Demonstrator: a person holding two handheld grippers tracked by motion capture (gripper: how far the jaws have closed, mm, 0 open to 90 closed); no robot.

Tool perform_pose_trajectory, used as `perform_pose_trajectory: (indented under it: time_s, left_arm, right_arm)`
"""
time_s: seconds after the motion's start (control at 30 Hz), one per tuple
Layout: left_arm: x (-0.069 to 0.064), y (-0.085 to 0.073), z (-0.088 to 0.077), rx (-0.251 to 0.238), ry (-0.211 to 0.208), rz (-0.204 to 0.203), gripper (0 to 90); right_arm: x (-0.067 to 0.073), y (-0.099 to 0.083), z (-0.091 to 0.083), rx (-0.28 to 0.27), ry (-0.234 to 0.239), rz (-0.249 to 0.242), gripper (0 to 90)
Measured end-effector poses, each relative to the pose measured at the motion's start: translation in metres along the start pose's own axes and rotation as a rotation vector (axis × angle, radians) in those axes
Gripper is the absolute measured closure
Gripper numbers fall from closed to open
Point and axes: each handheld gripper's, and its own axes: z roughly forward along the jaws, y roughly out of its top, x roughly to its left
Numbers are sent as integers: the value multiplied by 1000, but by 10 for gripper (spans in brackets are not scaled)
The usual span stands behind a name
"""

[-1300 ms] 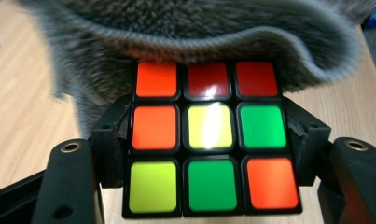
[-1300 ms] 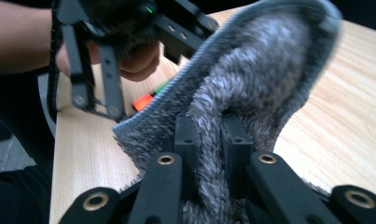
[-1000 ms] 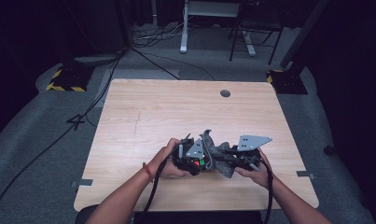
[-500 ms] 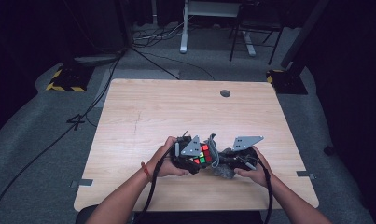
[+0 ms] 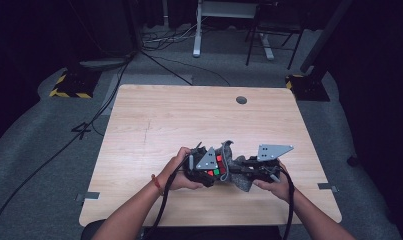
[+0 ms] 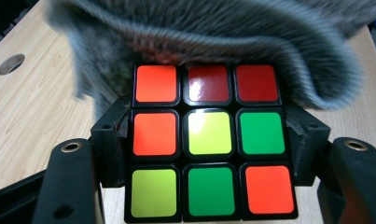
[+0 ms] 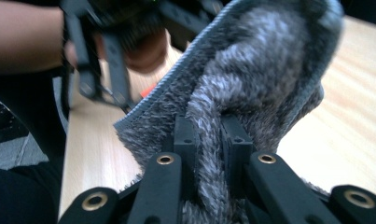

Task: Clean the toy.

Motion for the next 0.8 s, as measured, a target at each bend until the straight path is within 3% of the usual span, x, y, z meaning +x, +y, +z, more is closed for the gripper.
perform_pose_trajectory:
  time_s: [0.17,0.27,0.37,0.57,0.67,0.8]
  left_arm:
    - [-2,0,4,26,1,1,332]
    - [-6,0,10,46,-10,16,333]
    - [-5,0,11,55,-11,20,334]
    - [-2,1,1,2,-23,4,334]
    - [-2,2,-3,-23,-31,1,334]
    - [-1,4,-9,-67,-41,-11,334]
  right_arm:
    - [7,9,3,-9,1,-30,805]
    - [10,11,4,-24,33,-41,805]
    - [14,12,7,19,-2,-73,806]
    - [-5,-1,-3,45,-52,-5,807]
    - [-11,-9,-2,106,-90,-14,807]
    - [-21,-24,1,153,-78,47,806]
